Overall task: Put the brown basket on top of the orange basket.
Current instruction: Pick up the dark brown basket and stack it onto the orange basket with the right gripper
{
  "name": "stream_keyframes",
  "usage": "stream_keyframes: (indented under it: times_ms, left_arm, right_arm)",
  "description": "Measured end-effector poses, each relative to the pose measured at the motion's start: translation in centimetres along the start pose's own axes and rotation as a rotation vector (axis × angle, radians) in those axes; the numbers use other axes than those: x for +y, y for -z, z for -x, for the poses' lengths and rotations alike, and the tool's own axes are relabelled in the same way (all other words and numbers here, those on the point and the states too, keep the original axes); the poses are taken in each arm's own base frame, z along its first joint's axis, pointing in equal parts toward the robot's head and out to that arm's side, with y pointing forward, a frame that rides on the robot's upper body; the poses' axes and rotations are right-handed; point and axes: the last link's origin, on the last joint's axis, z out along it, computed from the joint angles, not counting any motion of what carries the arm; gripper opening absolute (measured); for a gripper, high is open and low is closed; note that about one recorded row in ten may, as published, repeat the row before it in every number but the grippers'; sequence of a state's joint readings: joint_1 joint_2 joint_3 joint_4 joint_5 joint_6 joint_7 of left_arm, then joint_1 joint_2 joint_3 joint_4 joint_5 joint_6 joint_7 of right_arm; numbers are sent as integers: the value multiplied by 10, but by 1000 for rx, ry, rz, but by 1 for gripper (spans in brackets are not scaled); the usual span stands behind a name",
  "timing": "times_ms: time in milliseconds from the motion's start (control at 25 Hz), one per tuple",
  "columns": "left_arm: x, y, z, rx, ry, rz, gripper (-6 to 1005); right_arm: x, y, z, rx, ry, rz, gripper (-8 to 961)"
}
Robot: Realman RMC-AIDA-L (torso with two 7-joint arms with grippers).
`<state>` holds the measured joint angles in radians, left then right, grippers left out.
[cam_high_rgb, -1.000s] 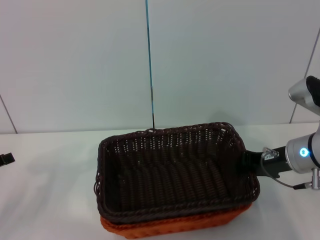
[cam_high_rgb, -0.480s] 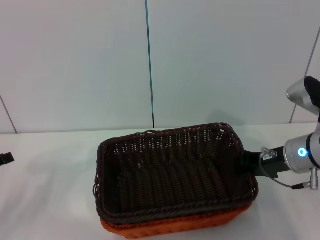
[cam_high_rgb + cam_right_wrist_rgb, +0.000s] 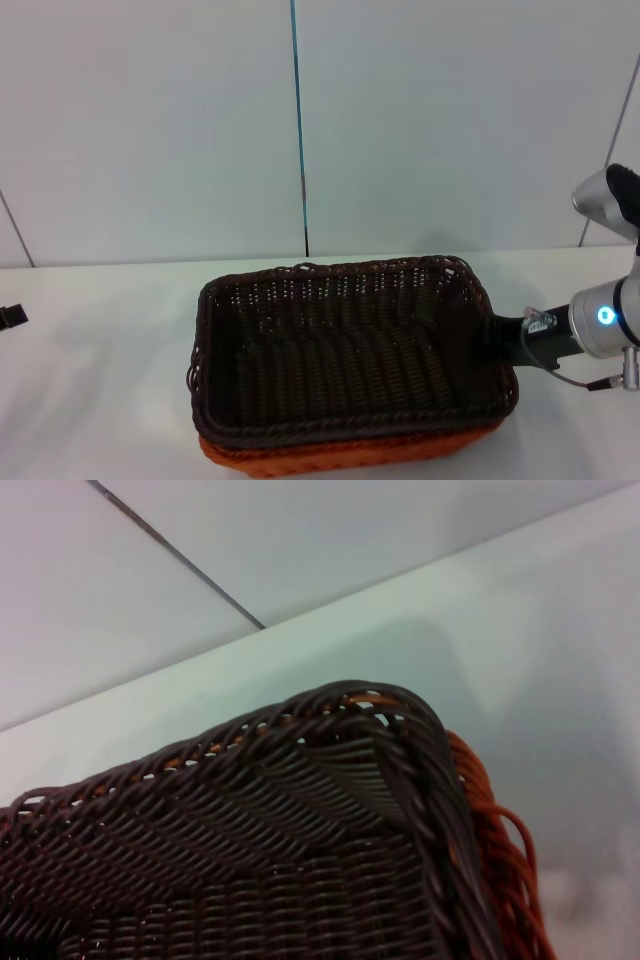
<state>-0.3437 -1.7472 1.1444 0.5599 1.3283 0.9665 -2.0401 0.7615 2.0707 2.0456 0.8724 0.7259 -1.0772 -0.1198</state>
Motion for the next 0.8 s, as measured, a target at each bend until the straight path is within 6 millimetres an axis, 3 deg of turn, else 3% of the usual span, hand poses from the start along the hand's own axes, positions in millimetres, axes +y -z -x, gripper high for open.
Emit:
stream_keyframes:
  times_ms: [360, 600, 720, 800]
  left_arm:
    - [0, 0, 0, 0, -1, 1, 840]
    - [0, 0, 0, 0, -1, 2, 838]
    - [0, 0, 0, 0, -1, 2, 837]
    - [0, 0, 0, 0, -1, 2, 836]
  right_arm:
    - [3, 0, -1, 21, 25, -4, 213]
    - [-2, 1, -5, 36, 45, -8, 414]
    - [-5, 4, -8, 43, 56, -12, 624]
    - [-6, 5, -8, 45, 58, -16, 640]
